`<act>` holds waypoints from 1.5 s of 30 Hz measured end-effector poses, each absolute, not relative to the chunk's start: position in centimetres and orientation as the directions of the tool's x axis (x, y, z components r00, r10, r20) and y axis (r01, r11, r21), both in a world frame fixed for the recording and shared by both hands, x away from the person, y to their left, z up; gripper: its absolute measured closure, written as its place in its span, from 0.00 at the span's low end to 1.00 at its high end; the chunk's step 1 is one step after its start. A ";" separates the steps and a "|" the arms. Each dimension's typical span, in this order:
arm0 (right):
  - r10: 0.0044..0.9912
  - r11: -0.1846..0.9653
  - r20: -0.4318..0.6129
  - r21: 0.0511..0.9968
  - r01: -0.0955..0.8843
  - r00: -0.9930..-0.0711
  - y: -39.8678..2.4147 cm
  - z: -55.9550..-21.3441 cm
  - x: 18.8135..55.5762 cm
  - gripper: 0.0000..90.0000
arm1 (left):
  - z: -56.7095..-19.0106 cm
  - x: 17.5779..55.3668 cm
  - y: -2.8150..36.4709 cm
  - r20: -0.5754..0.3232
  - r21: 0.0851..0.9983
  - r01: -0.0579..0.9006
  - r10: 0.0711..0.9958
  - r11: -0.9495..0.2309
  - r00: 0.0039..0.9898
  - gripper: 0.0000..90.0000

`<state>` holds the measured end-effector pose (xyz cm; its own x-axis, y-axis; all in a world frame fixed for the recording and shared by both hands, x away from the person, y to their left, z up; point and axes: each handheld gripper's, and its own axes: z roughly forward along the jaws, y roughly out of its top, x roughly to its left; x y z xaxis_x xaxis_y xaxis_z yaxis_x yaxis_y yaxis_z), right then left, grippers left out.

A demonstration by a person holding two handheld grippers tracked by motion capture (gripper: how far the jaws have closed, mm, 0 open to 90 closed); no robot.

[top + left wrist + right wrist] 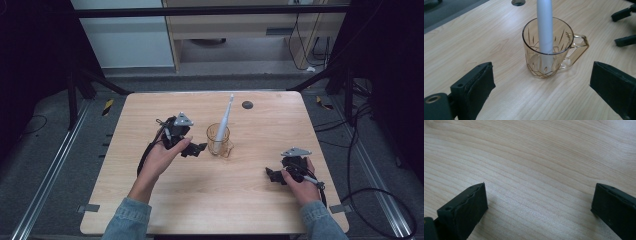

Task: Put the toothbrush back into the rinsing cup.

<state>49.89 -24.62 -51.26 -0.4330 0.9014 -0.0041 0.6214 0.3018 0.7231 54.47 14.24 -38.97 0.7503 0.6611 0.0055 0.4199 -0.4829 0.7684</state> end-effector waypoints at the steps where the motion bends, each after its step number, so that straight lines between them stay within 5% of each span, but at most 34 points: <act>1: 0.901 0.301 -0.004 0.723 0.621 -0.433 -24.6 -51.3 49.9 0.00 | -39.1 54.5 14.4 0.001 0.766 0.426 0.663 -0.481 0.748 0.05; 4: 0.902 0.301 -0.004 0.723 0.622 -0.433 -24.6 -51.3 49.9 0.00 | -39.6 54.6 14.9 0.053 0.727 0.438 0.679 -0.529 0.732 0.05; 16: 0.902 0.301 -0.004 0.723 0.622 -0.433 -24.6 -51.3 49.9 0.00 | -43.0 54.9 18.7 -0.003 0.684 0.538 0.735 -0.493 0.678 0.05; 32: 0.902 0.301 -0.004 0.723 0.622 -0.433 -24.6 -51.3 49.9 0.00 | -46.9 56.0 26.0 -0.069 0.657 0.680 0.873 -0.325 0.483 0.06; 45: 0.903 0.300 -0.005 0.723 0.622 -0.430 -24.6 -51.3 49.9 0.01 | -48.9 56.4 28.3 -0.087 0.657 0.706 0.903 -0.266 0.421 0.06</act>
<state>49.85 -24.60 -51.25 -0.4298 0.9029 -0.0051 0.6219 0.3000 0.7234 56.37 28.32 -48.89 0.4208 0.9030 -0.0869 0.7058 -0.2657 0.6566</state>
